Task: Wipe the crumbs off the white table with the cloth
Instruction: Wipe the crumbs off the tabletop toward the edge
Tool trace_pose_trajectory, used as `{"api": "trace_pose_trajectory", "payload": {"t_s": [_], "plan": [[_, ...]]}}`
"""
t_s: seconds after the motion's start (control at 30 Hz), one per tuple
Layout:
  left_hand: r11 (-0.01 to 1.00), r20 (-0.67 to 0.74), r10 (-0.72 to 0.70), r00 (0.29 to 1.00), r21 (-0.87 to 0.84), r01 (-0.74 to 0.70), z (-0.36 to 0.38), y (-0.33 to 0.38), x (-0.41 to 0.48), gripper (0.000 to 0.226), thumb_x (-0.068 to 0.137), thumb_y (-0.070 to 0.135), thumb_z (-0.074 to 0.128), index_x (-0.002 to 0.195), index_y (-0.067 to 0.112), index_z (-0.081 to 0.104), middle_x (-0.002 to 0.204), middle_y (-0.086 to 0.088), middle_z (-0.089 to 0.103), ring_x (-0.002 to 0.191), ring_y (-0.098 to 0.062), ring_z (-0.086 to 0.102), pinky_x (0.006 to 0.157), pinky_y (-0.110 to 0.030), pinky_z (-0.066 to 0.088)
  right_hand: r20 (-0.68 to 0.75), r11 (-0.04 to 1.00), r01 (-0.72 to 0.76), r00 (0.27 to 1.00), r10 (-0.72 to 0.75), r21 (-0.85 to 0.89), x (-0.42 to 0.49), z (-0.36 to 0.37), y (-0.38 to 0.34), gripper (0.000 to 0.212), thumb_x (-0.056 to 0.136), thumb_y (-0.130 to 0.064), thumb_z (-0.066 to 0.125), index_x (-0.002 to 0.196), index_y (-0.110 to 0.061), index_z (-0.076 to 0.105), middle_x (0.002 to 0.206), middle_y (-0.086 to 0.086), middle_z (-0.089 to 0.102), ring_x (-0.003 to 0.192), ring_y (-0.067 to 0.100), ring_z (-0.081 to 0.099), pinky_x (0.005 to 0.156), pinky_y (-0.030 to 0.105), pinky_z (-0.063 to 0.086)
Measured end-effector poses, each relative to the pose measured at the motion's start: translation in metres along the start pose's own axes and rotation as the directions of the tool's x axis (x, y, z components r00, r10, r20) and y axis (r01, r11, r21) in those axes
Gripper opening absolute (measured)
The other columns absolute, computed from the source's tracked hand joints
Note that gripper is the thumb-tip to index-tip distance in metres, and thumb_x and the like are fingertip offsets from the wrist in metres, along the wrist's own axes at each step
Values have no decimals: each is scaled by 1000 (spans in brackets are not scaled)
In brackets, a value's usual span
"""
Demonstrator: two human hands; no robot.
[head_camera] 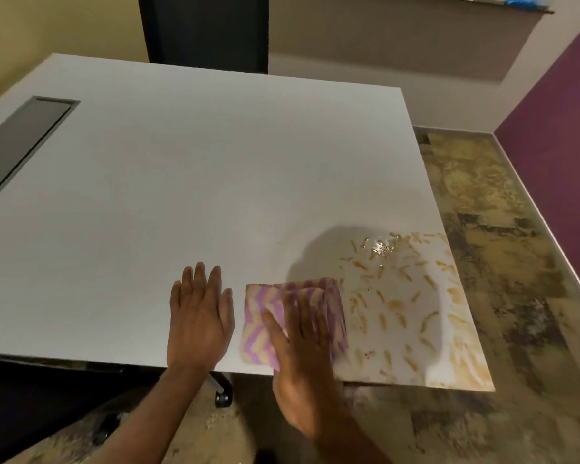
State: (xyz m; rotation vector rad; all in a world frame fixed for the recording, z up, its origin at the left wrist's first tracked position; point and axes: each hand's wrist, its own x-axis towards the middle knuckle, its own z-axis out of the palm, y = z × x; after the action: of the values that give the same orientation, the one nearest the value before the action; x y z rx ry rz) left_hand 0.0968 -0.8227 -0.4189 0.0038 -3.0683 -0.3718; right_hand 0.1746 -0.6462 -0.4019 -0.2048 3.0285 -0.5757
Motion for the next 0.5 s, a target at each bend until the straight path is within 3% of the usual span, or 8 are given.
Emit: {"api": "trace_pose_trajectory", "payload": {"t_s": [0.1,0.17,0.27,0.37,0.5], "plan": [[999,17,39,999,10,-39,1,-2,1,61,108,44,18,154,12,40,162,-19,37,154,-37,26,124,-54,22,-63,989,-85,995,78,-122,-22,-4,1,100,62,5,78,153,-23,46,164,11,35,152,40,28,126,55,24],[998,36,65,997,23,-66,1,-3,1,62,108,48,15,155,14,38,164,-18,34,155,-36,24,125,-53,21,-173,970,-131,980,96,-204,-30,-5,7,78,69,-4,71,144,-16,58,154,13,50,143,43,44,118,58,30],[994,62,90,994,49,-93,0,-3,2,65,107,50,13,157,15,35,165,-17,31,156,-35,23,126,-53,19,-165,944,-271,956,242,-189,-17,-9,7,65,90,-21,43,155,-21,42,161,15,39,150,46,31,118,66,30],[991,85,106,991,72,-112,-2,-3,4,66,107,50,11,158,15,33,165,-19,30,156,-35,22,126,-53,19,-212,898,-430,890,404,-93,24,-7,9,69,97,-30,57,160,-31,29,165,18,30,154,47,19,120,69,19],[988,97,127,987,77,-135,-1,-3,3,66,107,48,10,158,14,33,165,-20,30,156,-36,23,126,-53,21,-188,859,-510,849,494,-49,88,-4,8,65,105,-43,36,161,-40,4,173,12,2,158,42,-7,123,65,-2]]}}
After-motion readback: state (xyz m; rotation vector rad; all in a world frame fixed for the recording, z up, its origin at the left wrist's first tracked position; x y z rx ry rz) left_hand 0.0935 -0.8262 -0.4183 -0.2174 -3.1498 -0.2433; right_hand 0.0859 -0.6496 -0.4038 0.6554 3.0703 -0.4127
